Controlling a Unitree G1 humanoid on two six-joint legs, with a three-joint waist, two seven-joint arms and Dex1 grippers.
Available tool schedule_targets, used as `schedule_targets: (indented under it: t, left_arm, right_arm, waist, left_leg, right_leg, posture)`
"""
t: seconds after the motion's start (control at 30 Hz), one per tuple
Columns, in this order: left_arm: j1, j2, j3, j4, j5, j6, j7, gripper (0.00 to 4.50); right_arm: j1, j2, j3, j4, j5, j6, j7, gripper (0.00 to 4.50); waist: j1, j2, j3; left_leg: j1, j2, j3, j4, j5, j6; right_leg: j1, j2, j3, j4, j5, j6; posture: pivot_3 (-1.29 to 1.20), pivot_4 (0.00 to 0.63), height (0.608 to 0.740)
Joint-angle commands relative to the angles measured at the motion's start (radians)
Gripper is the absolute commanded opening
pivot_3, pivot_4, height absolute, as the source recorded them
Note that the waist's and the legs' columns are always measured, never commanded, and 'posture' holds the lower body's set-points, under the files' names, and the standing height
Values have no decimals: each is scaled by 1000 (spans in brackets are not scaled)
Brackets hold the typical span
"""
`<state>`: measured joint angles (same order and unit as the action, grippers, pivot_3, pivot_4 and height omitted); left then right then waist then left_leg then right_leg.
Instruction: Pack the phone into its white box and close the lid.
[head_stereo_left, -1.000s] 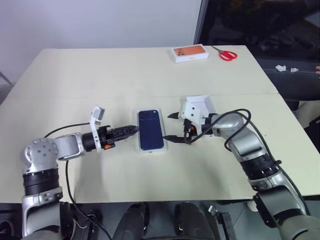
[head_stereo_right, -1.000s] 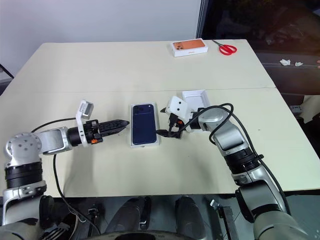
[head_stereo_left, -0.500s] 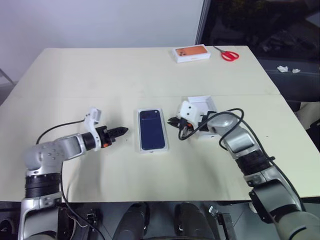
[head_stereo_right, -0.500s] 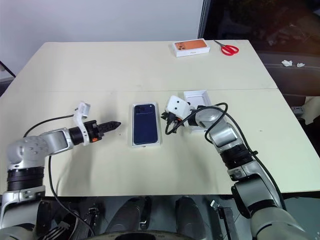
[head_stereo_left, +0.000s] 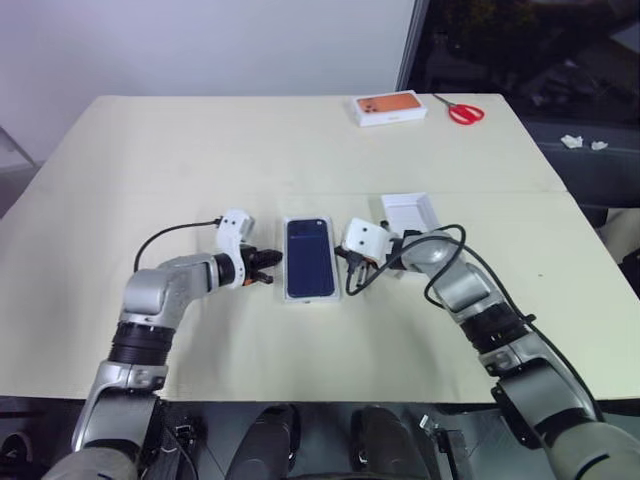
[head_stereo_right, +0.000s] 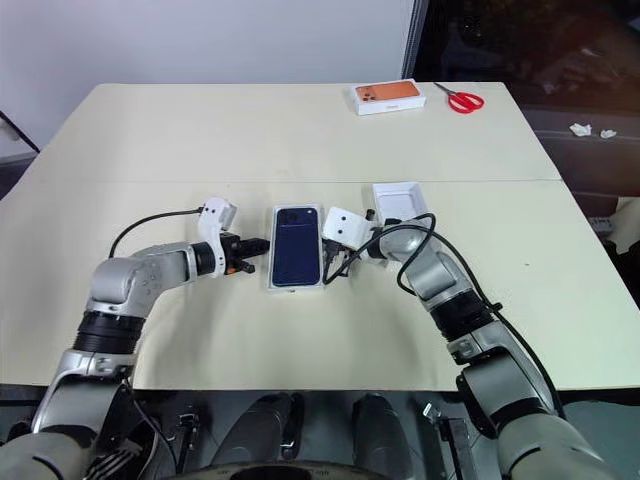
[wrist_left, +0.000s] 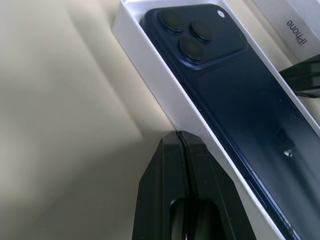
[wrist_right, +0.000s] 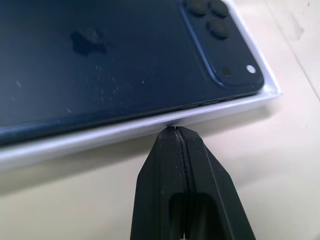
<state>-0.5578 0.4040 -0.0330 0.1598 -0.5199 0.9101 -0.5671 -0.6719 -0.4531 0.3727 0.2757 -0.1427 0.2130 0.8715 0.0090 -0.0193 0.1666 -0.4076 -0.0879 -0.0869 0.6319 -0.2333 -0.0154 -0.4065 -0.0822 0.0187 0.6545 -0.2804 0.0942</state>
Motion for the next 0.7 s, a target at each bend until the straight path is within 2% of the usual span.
schedule_targets:
  t: [0.03, 0.33, 0.53, 0.7]
  left_arm:
    - [-47, -68, -87, 34, 26, 3, -45, 51]
    - [-94, -147, -117, 69, 68, 1, -93, 51]
    - [-111, -177, -112, 73, 82, 5, -108, 51]
    - [-88, -167, -95, 42, 81, 17, -112, 51]
  right_arm:
    - [29, -65, -44, -77, 14, 11, 37, 0]
    - [120, -189, -106, -169, 42, 54, 88, 0]
    - [112, -208, -117, -129, 30, 34, 74, 0]
    - [108, -193, -119, -129, 34, 38, 75, 0]
  waist:
    - [9, 0, 0]
    - [4, 0, 0]
    - [4, 0, 0]
    - [2, 0, 0]
  left_leg:
    - [0, 0, 0, 0, 0, 0]
    - [-1, -1, 0, 1, -2, 4]
    - [-1, -1, 0, 2, -3, 5]
    - [-1, -1, 0, 2, -2, 4]
  right_leg:
    - [0, 0, 0, 0, 0, 0]
    - [2, -1, -1, -3, 0, 0]
    - [2, -1, -1, -2, 0, 0]
    - [2, -1, -1, -2, 0, 0]
  posture:
    - [0, 150, 740]
    - [0, 150, 740]
    - [0, 150, 740]
    - [0, 150, 740]
